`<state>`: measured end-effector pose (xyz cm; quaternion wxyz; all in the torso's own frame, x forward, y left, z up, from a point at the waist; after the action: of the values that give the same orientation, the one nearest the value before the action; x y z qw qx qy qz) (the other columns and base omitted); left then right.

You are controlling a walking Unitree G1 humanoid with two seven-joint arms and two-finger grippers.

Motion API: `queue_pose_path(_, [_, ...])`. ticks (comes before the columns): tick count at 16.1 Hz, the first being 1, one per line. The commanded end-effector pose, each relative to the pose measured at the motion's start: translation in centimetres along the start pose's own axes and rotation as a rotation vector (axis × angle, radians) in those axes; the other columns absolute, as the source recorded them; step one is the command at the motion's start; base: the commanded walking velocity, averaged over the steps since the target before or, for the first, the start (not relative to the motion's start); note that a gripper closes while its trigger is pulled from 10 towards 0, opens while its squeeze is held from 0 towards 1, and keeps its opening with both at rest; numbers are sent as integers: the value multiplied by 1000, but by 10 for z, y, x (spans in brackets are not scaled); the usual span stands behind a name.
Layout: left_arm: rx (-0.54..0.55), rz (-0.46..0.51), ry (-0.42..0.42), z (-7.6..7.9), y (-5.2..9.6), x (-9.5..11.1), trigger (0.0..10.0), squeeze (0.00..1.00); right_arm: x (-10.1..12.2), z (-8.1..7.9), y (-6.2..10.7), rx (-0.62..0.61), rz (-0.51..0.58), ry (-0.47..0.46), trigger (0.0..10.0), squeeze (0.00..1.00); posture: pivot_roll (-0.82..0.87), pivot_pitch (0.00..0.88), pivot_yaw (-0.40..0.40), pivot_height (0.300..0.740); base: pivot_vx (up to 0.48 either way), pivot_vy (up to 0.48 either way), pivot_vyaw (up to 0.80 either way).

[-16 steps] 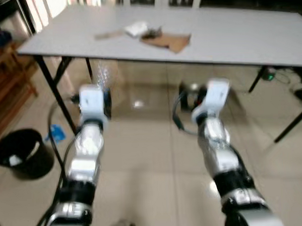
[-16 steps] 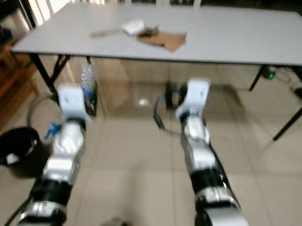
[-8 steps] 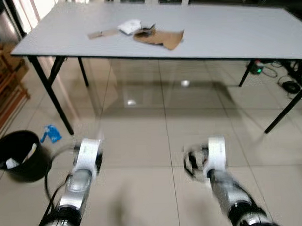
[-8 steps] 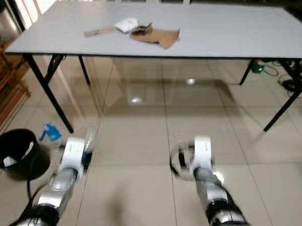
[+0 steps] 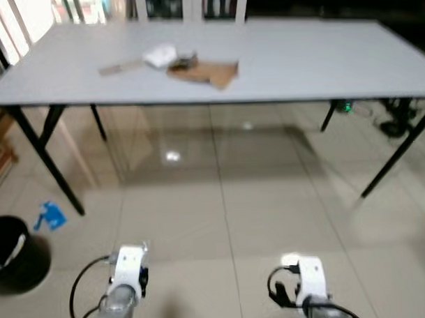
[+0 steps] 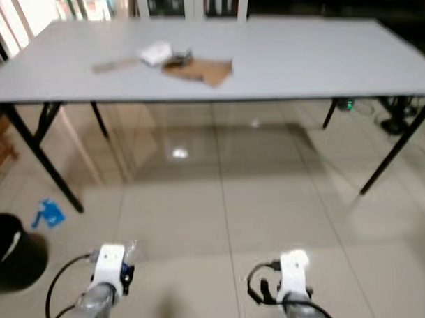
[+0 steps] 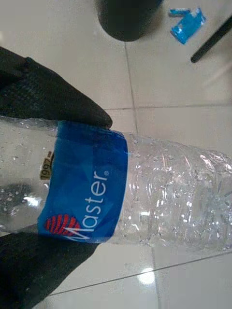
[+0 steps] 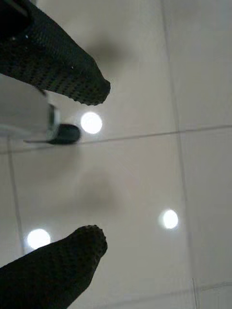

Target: Picking trash to rubbish bin

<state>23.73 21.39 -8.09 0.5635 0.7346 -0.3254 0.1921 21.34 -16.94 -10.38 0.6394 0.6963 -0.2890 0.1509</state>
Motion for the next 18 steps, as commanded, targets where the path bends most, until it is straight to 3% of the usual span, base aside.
queue_pose_path(1, [26, -69, 26, -9, 4, -23, 10000, 0, -9, -4, 1, 4, -28, 15, 10000, 0, 7, 49, -57, 740, 0, 0, 0])
queue_pose_path(5, [21, -121, 32, -4, 9, -41, 10000, 0, -15, 1, 2, -13, -40, 36, 10000, 0, 6, 38, -53, 740, 0, 0, 0])
queue_pose_path(7, [31, -139, 25, -7, 11, -46, 10000, 0, -18, 0, 2, -11, -51, 90, 10000, 0, 10, 34, -49, 740, 0, 0, 766])
queue_pose_path(12, [39, -139, 19, -11, 11, -47, 10000, 0, -18, -9, 2, 8, -48, 105, 10000, 0, 16, 22, -45, 740, 0, 0, 800])
queue_pose_path(18, [46, -141, 22, -11, 11, -47, 10000, 0, -20, -8, 2, 8, -53, 111, 10000, 0, 24, 9, -49, 740, 0, 0, 800])
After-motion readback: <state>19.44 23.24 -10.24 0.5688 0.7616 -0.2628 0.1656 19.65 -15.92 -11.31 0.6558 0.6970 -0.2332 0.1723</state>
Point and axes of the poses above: a point about 5 cm out from each wrist's last joint towards the gripper, its own y axis pointing back from the gripper into the wrist, its own x axis along the axis of the wrist's last joint, z = x × y, the point moved 3 cm from there along -y, pointing out of the wrist towards the gripper, and after that the axes turned 8 degrees about -y, right-handed, at the moved point
